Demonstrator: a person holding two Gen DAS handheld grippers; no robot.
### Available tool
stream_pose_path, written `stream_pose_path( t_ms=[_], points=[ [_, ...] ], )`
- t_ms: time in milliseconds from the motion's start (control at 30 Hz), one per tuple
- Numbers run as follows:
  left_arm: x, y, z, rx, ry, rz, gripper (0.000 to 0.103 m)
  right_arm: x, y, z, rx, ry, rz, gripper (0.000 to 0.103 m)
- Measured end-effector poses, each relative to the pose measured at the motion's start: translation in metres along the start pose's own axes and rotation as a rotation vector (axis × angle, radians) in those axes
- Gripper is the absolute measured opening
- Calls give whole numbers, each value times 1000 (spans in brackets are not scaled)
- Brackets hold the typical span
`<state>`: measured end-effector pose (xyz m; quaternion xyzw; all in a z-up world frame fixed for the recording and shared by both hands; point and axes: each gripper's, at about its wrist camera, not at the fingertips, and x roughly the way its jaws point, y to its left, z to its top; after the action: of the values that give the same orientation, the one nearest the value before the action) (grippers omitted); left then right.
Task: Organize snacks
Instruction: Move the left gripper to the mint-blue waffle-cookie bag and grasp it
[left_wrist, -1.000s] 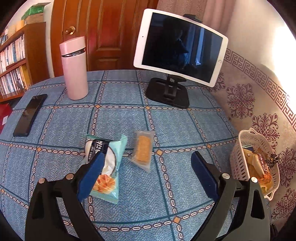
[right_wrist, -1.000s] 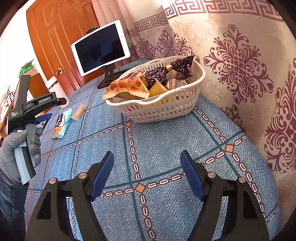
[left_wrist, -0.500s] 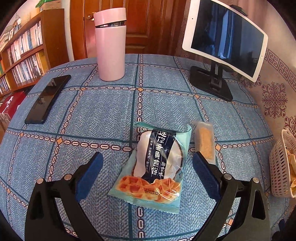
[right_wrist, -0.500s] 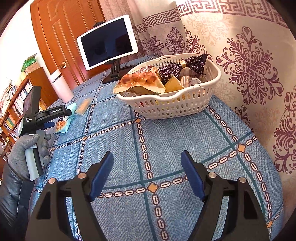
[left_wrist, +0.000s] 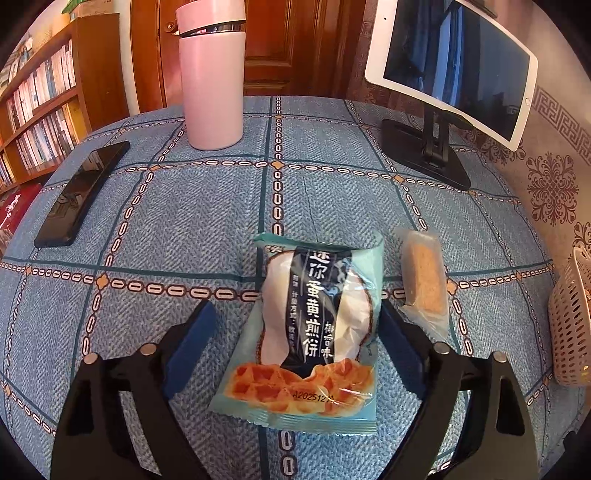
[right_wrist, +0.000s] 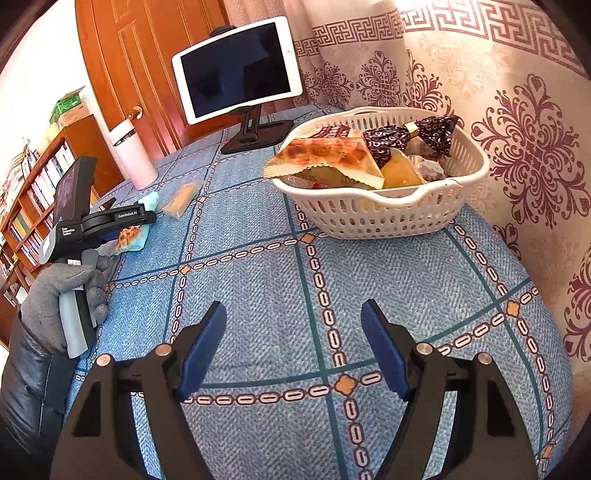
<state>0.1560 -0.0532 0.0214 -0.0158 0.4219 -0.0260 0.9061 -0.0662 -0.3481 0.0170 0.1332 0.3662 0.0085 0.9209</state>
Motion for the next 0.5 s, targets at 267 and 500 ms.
stream_pose_path(
  t_ms=[267,500],
  points=[
    [-10,8,-3,-16,-36,-49,57,19,29,15,-55,31,42,75],
    [-31,17,-2,-41,-120,-54,56,56,68,42,-123,64,94,75]
  ],
)
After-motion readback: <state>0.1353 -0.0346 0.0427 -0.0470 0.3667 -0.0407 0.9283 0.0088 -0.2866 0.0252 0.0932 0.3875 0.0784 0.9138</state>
